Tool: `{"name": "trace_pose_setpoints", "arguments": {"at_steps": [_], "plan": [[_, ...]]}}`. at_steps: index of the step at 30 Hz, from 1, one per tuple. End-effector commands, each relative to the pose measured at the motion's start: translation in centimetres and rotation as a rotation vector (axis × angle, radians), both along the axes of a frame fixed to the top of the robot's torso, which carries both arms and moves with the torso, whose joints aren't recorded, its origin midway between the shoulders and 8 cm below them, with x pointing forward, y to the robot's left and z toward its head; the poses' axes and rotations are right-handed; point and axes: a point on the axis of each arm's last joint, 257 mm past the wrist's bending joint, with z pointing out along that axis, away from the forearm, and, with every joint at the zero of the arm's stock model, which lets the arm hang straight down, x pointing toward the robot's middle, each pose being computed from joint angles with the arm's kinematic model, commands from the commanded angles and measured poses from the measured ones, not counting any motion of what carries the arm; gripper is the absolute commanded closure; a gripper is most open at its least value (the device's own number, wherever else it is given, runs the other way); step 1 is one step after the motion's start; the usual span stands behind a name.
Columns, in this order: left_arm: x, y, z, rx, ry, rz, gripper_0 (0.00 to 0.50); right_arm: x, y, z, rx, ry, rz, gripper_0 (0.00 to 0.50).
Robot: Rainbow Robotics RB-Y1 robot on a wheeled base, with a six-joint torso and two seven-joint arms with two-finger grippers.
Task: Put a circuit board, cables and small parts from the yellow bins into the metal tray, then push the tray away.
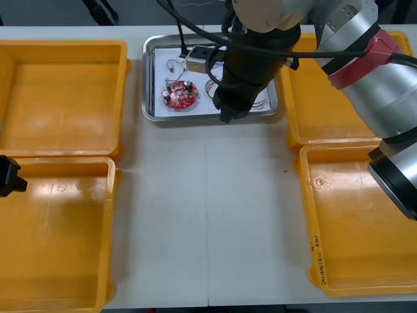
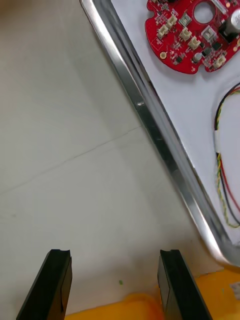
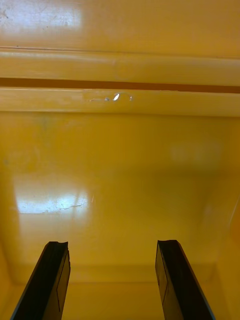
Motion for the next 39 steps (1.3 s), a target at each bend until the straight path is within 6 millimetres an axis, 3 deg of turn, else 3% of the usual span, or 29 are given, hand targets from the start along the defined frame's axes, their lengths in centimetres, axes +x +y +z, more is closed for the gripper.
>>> {"name": "trace_pose_setpoints", "arguments": {"at_steps": [1, 11, 23, 39], "plan": [[-0.6, 2.3, 0.8, 0.079, 0.002, -0.055, 0.0, -0.1, -0.8, 4.4, 0.051, -0.029, -0.13, 0.0], [-0.6, 2.3, 0.8, 0.079, 0.002, -0.055, 0.0, -1.6, -6.1, 3.7, 0.08, -0.019, -0.466, 0.0], [-0.6, 2.3, 0.8, 0.079, 0.002, -0.055, 0.0, -3.7, -13.7, 0.2, 0.115, -0.014, -0.753, 0.0], [-0.6, 2.3, 0.8, 0.079, 0.002, -0.055, 0.0, -7.6, -20.9, -3.0, 0.162, -0.012, -0.964, 0.0]]}}
